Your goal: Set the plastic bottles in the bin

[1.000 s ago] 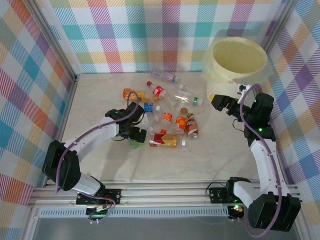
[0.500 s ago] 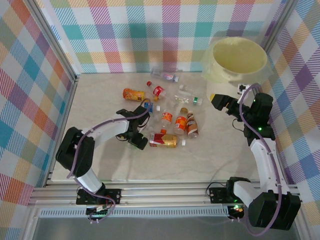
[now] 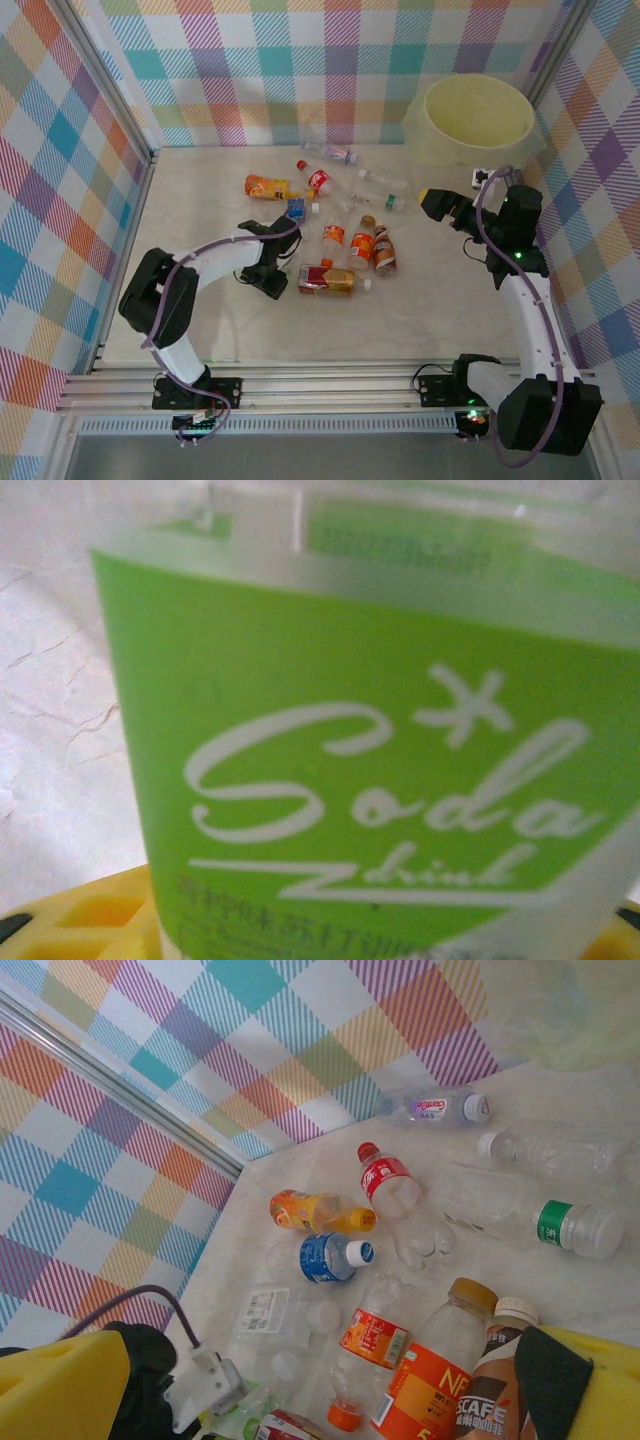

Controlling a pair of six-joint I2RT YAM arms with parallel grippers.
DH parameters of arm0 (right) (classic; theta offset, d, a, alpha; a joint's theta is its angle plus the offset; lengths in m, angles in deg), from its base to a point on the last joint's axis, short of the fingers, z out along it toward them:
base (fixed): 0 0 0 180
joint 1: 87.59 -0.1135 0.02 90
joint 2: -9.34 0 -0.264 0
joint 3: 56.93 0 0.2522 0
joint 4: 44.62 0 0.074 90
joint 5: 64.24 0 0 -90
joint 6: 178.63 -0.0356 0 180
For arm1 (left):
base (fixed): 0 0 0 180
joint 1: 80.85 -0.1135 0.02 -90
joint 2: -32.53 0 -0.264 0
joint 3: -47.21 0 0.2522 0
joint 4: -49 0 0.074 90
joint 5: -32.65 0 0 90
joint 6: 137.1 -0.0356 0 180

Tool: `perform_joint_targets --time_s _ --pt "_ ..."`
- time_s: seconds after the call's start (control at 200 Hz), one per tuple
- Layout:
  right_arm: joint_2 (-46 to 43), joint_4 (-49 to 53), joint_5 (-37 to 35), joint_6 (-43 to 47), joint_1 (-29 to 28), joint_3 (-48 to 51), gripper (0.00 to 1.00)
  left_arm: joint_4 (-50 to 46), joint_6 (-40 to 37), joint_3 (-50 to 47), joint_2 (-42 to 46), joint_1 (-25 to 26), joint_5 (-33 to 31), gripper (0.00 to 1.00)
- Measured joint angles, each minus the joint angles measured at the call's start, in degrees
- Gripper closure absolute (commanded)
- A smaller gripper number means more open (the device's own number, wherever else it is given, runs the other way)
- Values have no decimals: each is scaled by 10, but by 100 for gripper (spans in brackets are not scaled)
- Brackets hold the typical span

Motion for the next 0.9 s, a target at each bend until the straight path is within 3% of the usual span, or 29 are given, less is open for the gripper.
perform_joint_targets --time_s 0.185,0.455,0.9 --pt "1 0 10 7 -9 0 0 -1 3 -2 98 0 14 55" --pt "6 0 9 -5 -78 -5 0 53 21 25 228 0 77 56" --pt "78 -30 64 -79 -213 -55 0 275 75 70 196 5 348 56"
